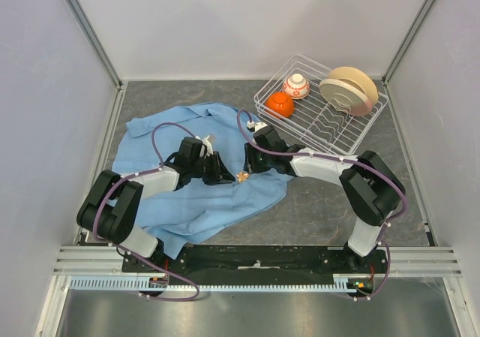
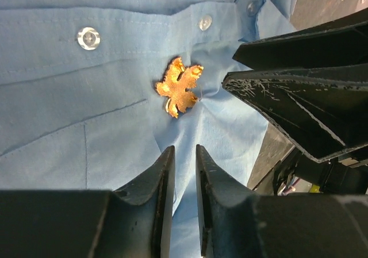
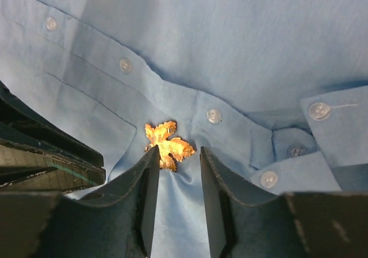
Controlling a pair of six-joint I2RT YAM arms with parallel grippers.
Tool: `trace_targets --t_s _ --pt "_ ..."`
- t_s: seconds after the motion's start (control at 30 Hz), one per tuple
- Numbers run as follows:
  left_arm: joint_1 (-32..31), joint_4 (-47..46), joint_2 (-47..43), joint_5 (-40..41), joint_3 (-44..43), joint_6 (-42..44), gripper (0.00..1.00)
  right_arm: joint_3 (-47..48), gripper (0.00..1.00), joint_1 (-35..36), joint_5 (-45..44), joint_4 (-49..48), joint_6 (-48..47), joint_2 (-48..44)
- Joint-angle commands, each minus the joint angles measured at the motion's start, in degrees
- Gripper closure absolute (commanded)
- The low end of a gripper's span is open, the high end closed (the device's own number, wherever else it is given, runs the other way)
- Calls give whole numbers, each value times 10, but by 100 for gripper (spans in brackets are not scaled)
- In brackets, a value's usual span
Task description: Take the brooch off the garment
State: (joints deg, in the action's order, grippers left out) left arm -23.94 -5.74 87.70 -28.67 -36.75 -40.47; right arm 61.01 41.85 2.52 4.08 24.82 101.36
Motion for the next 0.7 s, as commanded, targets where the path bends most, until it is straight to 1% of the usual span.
trace_targets --t_s 0.0,0.1,0.17,0.27,0.3,0.33,0.43,0.67 --pt "-14 1 -12 10 6 3 74 19 61 3 15 13 20 12" --pt "-15 1 -1 12 9 5 75 21 67 3 13 16 30 29" --pt "-15 1 3 18 10 7 76 22 67 4 10 17 37 37" --pt "-17 2 4 25 13 8 76 33 70 7 -9 22 67 48" --pt "-17 1 5 26 12 9 76 37 71 7 -22 30 104 52" --pt "-18 -1 5 28 14 9 76 39 70 6 -39 41 123 54" --pt "-21 -7 8 29 16 7 76 38 68 8 -46 43 189 61" --pt "-22 -10 6 31 19 9 76 41 68 22 -86 51 228 59"
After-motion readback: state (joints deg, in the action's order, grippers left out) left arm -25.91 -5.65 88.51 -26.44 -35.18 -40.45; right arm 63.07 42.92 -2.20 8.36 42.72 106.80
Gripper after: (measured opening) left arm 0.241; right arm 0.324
